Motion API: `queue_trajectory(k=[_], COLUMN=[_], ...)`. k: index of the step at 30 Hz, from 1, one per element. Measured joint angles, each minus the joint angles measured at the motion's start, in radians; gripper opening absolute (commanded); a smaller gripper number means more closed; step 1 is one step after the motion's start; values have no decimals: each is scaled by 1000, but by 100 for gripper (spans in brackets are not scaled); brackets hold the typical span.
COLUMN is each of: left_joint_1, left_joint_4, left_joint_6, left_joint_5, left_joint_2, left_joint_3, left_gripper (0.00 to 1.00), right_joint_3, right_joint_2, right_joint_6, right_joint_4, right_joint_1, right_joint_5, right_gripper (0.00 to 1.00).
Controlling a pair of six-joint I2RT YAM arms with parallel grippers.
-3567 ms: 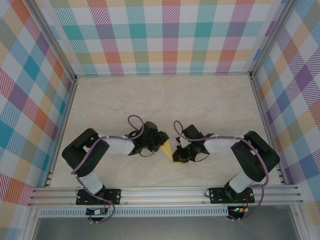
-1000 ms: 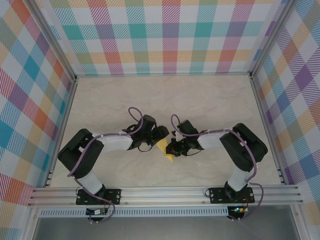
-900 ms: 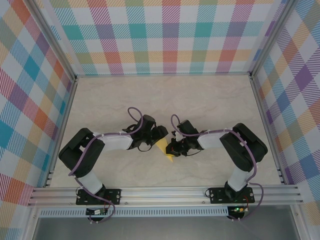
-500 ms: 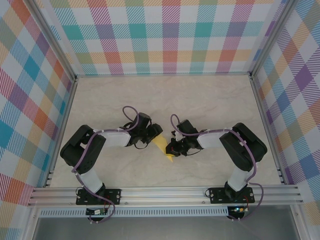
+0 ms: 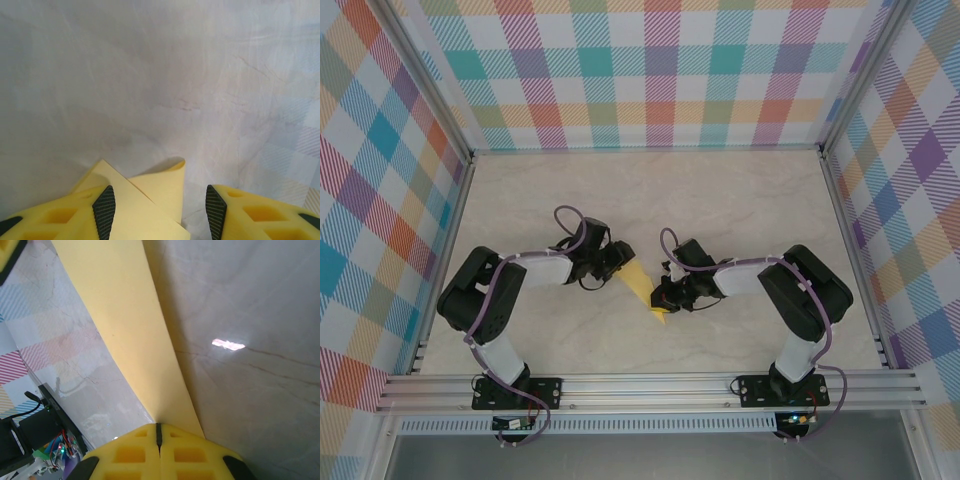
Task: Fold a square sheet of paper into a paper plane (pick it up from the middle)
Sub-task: Fold the wing for the fifth time at the center of the table.
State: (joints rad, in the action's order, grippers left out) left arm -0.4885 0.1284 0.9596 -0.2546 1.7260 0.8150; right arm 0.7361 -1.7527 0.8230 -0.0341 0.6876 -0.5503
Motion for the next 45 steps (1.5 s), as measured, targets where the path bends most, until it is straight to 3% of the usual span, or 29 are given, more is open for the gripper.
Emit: queue_trajectory(k=[10,16,22,27,45], left_joint_1=[70,70,-44,-174,-231], left_joint_4=[-139,-206,-164,-117,89], left_joint_6=[-92,-115,-85,-40,73], left_joint_5=[36,58,47,27,-3], left_joint_2=[-14,-131,-217,-178,-53], left_joint_3=[59,79,72,31,-94], left_gripper=[55,54,37,7,0], right_joint_3=[7,16,21,23,23], right_joint_2=[-4,-7,-13,-14,-16], right_joint_6=[0,0,3,7,8], right_joint_4=[5,18,19,19,19], right_joint_1=[0,0,0,0,0], right_joint_5=[-3,-4,-10,-11,-11], right_gripper=[2,2,2,2,3])
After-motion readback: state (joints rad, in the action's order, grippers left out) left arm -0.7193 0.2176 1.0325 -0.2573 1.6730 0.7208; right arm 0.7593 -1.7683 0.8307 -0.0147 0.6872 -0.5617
